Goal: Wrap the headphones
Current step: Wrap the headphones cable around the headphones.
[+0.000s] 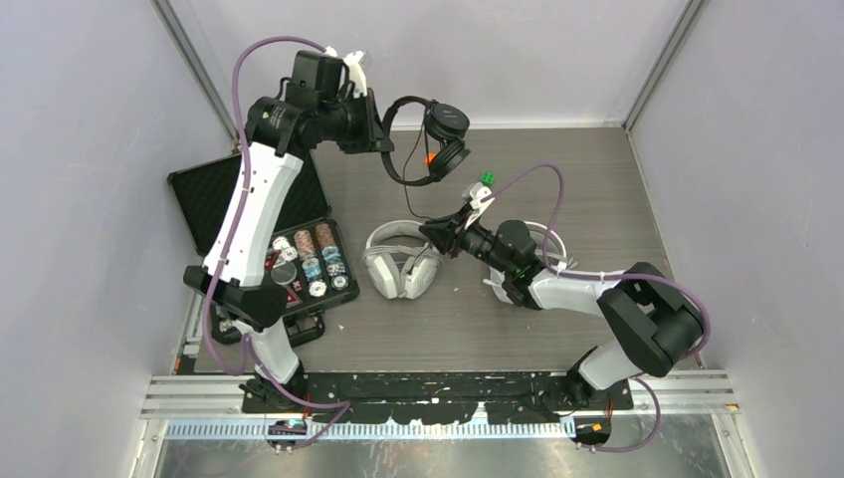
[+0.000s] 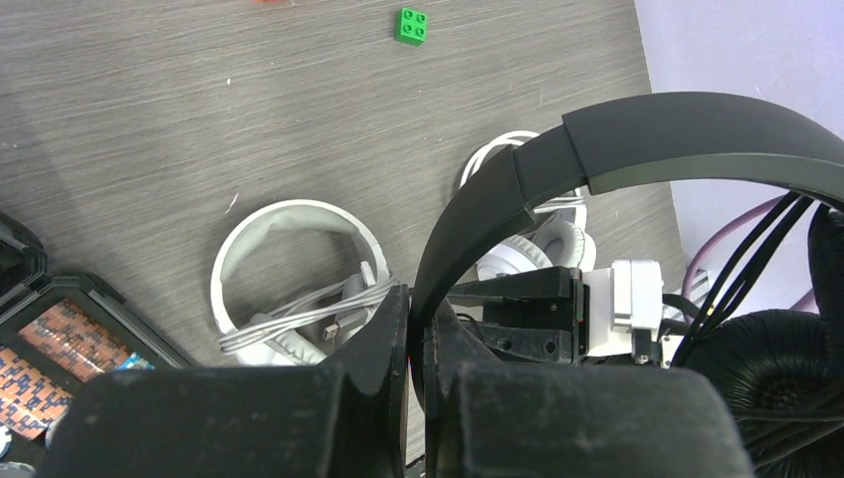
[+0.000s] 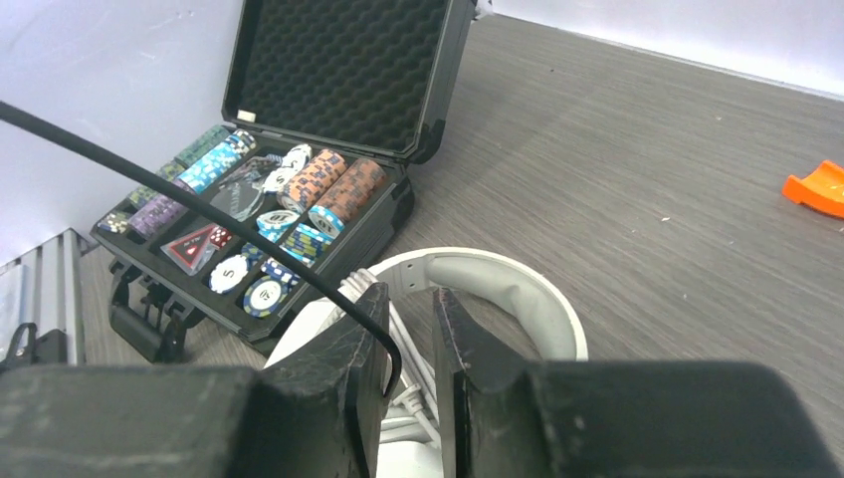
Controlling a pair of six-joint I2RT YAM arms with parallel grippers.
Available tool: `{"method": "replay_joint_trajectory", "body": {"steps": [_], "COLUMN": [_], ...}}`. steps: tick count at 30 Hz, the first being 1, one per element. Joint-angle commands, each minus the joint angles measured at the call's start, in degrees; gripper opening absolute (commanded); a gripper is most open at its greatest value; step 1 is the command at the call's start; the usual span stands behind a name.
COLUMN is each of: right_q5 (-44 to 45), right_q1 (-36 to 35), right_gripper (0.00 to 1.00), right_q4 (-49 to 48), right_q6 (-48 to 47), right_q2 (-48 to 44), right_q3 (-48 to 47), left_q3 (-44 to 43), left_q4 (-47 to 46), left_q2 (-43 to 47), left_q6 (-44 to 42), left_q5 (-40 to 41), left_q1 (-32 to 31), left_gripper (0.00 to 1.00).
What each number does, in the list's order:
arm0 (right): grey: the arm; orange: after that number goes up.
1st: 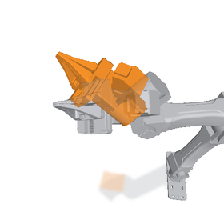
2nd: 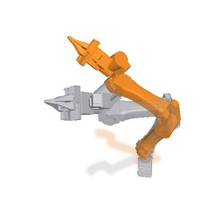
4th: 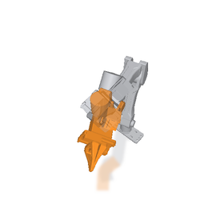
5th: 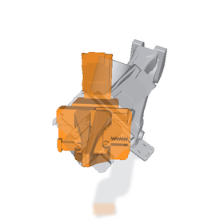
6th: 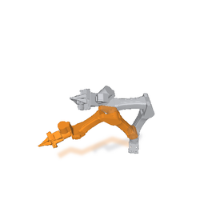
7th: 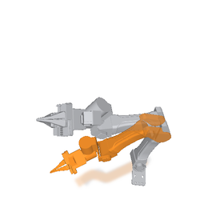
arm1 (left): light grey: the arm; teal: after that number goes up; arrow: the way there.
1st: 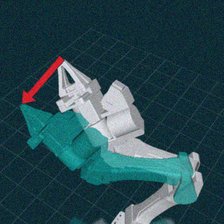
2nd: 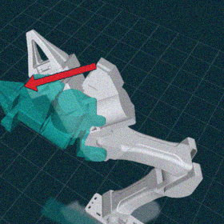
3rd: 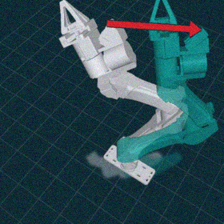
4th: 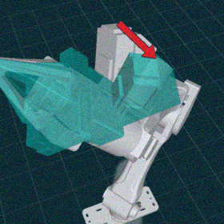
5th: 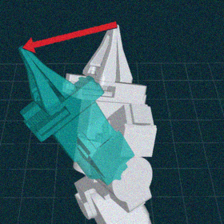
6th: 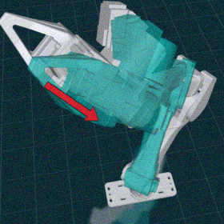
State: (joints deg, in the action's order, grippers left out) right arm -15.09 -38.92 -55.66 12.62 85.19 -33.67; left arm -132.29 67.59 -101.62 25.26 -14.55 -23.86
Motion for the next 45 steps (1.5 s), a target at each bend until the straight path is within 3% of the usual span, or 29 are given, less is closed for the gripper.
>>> {"method": "replay_joint_trajectory", "body": {"steps": [1,8,13,14,19,32,36,40,42,45], "right_q5": [0.8,0.9,2.3,4.0,9.6,13.0,14.1,16.5,16.0,11.1], "right_q1": [-0.6,-0.7,-0.8,-0.8,0.1,0.1,0.1,1.2,4.1,10.0], "right_gripper": [0.26,0.25,0.01,0.0,0.0,0.0,0.0,0.0,0.0,0.0], "right_q4": [-7.5,-12.6,-16.3,-17.2,-14.3,-11.9,-11.1,-8.2,-3.9,3.1], "right_q6": [2.8,6.1,7.4,7.5,5.7,3.5,2.7,1.2,1.7,5.0], "right_q2": [1.4,5.8,7.5,7.4,4.5,-1.2,-1.6,-2.3,-3.6,-6.3], "right_q3": [1.1,0.7,1.4,2.3,5.0,9.8,9.4,6.9,4.7,1.3], "left_q3": [-3.9,-4.3,-4.7,-5.2,-6.4,-8.7,-8.8,-4.8,-1.0,5.2], "left_q4": [-1.2,-1.4,-1.2,-0.9,-0.6,-8.3,-8.8,-10.7,-10.7,-7.4], "left_q2": [-0.1,-0.2,-0.1,-0.1,-0.6,0.6,0.6,1.9,3.4,5.9], "left_q6": [1.5,1.7,0.9,0.3,-1.0,4.1,3.4,1.2,-1.1,-8.2], "left_q5": [-1.9,-2.2,-1.5,-0.5,2.9,7.3,3.6,-9.7,-15.6,-16.0], "left_q1": [-0.2,-0.2,-0.2,-0.1,1.2,7.5,8.1,8.1,8.0,7.9], "left_gripper": [0.0,0.0,0.0,0.0,0.0,0.0,0.0,0.0,0.0,0.0]}}
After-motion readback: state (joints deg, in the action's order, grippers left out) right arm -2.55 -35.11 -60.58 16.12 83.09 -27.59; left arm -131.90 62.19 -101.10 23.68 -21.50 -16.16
